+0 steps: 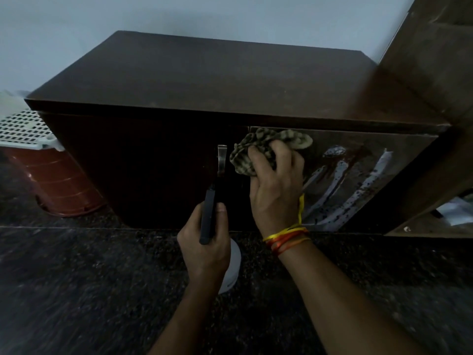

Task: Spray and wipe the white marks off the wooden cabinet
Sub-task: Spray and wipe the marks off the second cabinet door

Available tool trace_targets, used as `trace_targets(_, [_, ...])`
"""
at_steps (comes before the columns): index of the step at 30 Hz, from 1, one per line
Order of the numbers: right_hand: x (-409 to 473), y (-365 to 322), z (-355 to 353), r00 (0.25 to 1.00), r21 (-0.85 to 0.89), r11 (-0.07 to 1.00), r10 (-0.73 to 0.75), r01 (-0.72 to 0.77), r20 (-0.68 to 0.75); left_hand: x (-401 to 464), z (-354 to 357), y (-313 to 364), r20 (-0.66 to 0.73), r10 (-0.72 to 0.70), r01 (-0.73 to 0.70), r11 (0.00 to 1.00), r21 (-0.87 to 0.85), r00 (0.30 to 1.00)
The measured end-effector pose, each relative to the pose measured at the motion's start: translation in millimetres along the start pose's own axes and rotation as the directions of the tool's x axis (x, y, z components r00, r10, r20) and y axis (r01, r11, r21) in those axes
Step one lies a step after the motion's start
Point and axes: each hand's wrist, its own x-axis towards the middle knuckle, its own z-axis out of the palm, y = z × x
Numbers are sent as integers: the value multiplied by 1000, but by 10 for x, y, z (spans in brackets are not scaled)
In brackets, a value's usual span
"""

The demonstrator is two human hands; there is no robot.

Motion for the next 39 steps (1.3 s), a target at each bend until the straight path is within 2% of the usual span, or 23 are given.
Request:
trace_targets(4, [68, 21, -74, 997, 18, 997, -69, 69, 22, -21, 6, 35, 4, 22, -22, 1000, 17, 1000])
trace_targets(6, [72, 92, -115, 997, 111, 991, 73, -68, -37, -28, 21, 74, 12, 13, -13, 1000, -4, 1000])
trace_targets(8, [92, 105, -150, 962, 187, 954, 255, -234, -97, -12, 24, 85, 15, 8, -8, 1000, -9, 1000])
trace_targets(9, [100, 80, -154, 955, 181, 950, 278, -256, -105, -2, 24, 74, 10, 9, -9, 1000, 0, 1000])
trace_targets(12, [93, 22, -114, 991, 116, 987, 119, -111, -57, 7, 31, 10, 9, 3, -3, 1000, 17, 1000])
trace_targets(14, [28, 20, -53, 997, 96, 993, 75, -73, -16, -13, 42, -25, 8, -10, 10, 1000, 13, 1000])
trace_targets(20, [-163, -36, 152, 938, 286, 902, 345, -323, -29, -56, 31, -21, 12, -19, 19, 1000, 9, 1000])
trace_targets(28, [-47, -118, 158, 833, 353, 795, 548, -493, -73, -40, -14, -20, 11, -6, 6, 1000, -1, 1000])
trace_targets(32, [69, -169, 141, 855, 343, 836, 498, -428, -145, -29, 13, -19, 15, 14, -14, 1000, 21, 1000])
trace_targets(36, [-75, -138, 222, 918, 256, 898, 389, -359, -77, -30, 1, -32, 13, 11, -12, 1000, 26, 1000])
trace_targets(39, [-134, -110, 233, 939, 250, 912, 343, -326, -26, -20, -12, -44, 10, 2, -2, 1000, 30, 1000])
